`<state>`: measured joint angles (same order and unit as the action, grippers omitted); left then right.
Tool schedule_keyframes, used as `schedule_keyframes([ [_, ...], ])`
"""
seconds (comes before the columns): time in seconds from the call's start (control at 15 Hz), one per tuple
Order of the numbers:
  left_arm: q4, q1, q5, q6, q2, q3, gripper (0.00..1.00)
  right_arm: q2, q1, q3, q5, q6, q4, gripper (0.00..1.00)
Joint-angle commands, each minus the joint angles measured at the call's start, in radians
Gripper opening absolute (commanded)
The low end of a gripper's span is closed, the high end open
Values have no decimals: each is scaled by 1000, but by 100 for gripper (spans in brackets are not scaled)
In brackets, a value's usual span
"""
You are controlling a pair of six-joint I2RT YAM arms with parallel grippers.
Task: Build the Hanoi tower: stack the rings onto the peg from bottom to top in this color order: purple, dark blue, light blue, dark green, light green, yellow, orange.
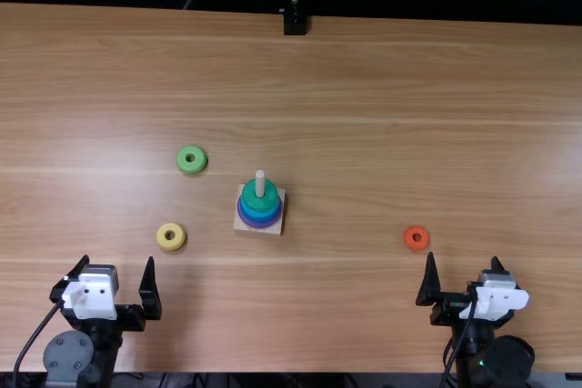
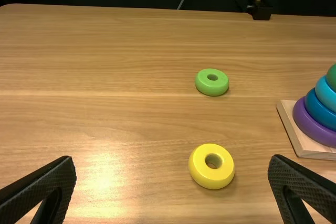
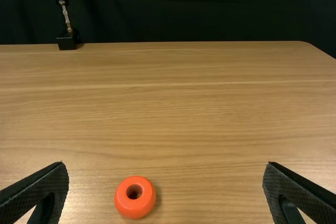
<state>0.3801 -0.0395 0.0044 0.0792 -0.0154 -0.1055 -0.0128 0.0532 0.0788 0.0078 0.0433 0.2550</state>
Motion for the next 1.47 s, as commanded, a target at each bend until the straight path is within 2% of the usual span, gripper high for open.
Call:
schedule_keyframes([
  [0.0, 82, -2, -1, -13, 15, 105, 100, 13, 8, -67, 7, -3, 74, 100],
  [0.27, 82, 1, 1, -11, 15, 105, 100, 13, 8, -68, 7, -3, 74, 100],
  [0.33, 82, -5, 12, -13, 15, 105, 100, 13, 8, -67, 7, -3, 74, 100],
  [0.47, 76, -8, 16, -4, 15, 99, 100, 13, 8, -67, 7, -3, 74, 100],
  [0.53, 75, -7, 14, -9, 15, 63, 100, 13, 8, -67, 7, -3, 74, 100],
  [0.67, 84, -5, 14, -2, -47, -146, 100, 13, 8, -68, 7, -1, 74, 100],
  [0.87, 143, 3, 16, -2, -247, -349, 100, 13, 8, -68, 7, -1, 74, 100],
  [1.27, 196, -11, 18, 2, -842, -792, 100, 13, 8, -68, 7, -1, 74, 100],
  [1.33, 211, -13, 25, -4, -929, -853, 100, 13, 8, -68, 7, -1, 74, 100],
  [1.4, 229, -25, 56, -4, -1038, -913, 100, 13, 8, -68, 7, -3, 74, 100],
])
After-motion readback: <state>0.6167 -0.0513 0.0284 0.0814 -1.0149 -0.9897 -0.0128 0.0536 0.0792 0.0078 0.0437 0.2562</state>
